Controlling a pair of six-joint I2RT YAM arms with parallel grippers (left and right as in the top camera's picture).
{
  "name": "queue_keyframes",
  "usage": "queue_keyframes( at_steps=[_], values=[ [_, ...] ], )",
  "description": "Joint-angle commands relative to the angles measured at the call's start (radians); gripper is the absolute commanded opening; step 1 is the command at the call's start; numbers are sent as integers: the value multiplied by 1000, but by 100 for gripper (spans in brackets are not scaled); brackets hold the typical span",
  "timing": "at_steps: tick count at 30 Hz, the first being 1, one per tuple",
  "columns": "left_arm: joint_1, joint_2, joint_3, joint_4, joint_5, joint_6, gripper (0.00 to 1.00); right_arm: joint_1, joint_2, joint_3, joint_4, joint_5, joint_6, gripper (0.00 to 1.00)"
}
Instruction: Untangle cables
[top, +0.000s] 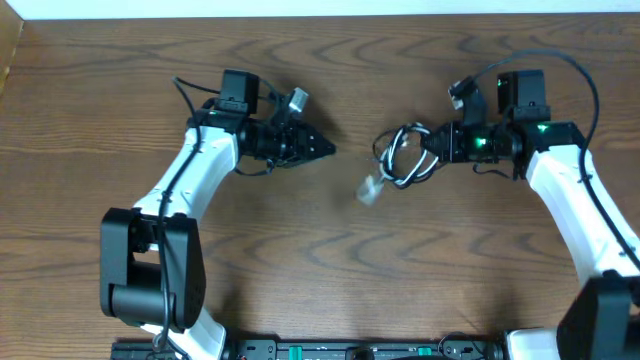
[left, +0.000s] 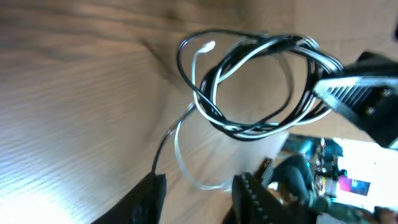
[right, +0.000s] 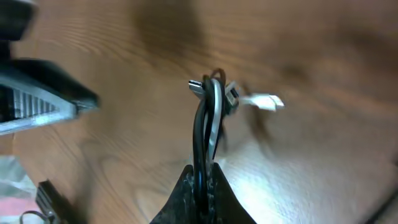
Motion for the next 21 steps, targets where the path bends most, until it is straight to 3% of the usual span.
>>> queue_keyframes(
  at_steps=[1,15,21],
  values=[
    [-6,-12,3,45,84,52,45,54,-84,52,6,23,-73,1],
    [-76,-74,3,319,80,-103,48,75,-161,53,-20,16,-7,1],
    [-157,-74,3,354,-93,-160,47,75,-161,53,-64,-4,3,1]
  ],
)
